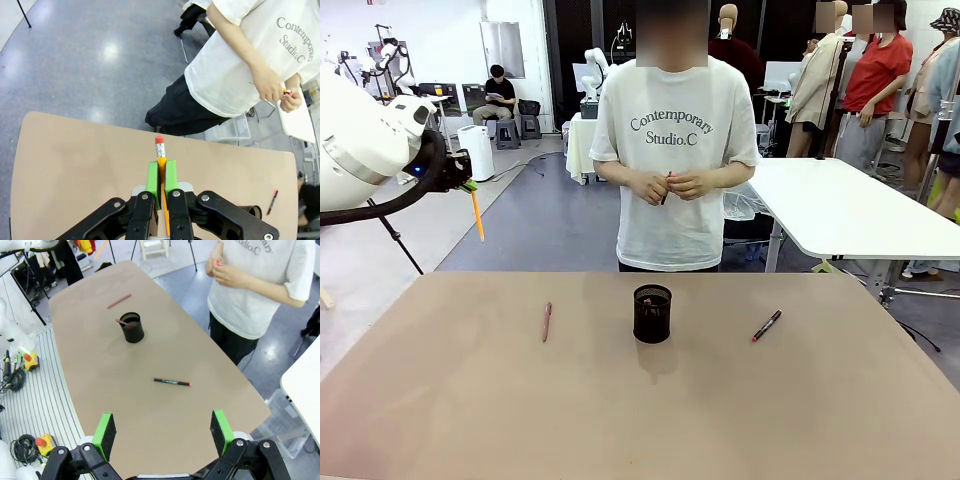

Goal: Place the pens into the pen holder.
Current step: Pick up a writing instrument from the table and place it into the Pen holder.

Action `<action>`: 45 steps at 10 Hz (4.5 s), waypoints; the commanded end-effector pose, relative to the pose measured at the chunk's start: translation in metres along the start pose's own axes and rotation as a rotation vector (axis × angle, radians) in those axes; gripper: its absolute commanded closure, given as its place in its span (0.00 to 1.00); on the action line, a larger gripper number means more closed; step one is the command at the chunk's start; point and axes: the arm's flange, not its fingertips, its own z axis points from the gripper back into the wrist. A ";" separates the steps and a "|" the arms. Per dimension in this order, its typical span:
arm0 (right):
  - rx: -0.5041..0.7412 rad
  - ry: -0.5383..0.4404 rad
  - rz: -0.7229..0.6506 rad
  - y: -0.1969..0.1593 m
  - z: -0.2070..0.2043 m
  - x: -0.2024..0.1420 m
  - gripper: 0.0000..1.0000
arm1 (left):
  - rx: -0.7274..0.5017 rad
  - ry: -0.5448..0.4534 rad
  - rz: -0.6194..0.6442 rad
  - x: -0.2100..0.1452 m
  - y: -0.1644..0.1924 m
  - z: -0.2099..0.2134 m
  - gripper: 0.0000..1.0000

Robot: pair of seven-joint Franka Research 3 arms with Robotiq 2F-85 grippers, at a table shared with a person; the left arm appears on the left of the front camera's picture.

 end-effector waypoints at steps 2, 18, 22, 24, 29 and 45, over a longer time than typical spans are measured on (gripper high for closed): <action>0.000 -0.007 0.010 0.003 -0.001 0.000 0.00 | 0.004 0.006 0.007 0.004 -0.003 0.002 1.00; 0.000 -0.007 0.010 0.003 -0.001 0.000 0.00 | 0.004 0.006 0.007 0.004 -0.003 0.002 1.00; 0.000 -0.007 0.010 0.003 -0.001 0.000 0.00 | 0.004 0.006 0.007 0.004 -0.003 0.002 1.00; 0.000 -0.007 0.010 0.003 -0.001 0.000 0.00 | 0.004 0.006 0.007 0.004 -0.003 0.002 1.00; 0.000 -0.007 0.010 0.003 -0.001 0.000 0.00 | 0.004 0.006 0.007 0.004 -0.003 0.002 1.00; 0.000 -0.007 0.010 0.003 -0.001 0.000 0.00 | 0.004 0.006 0.007 0.004 -0.003 0.002 1.00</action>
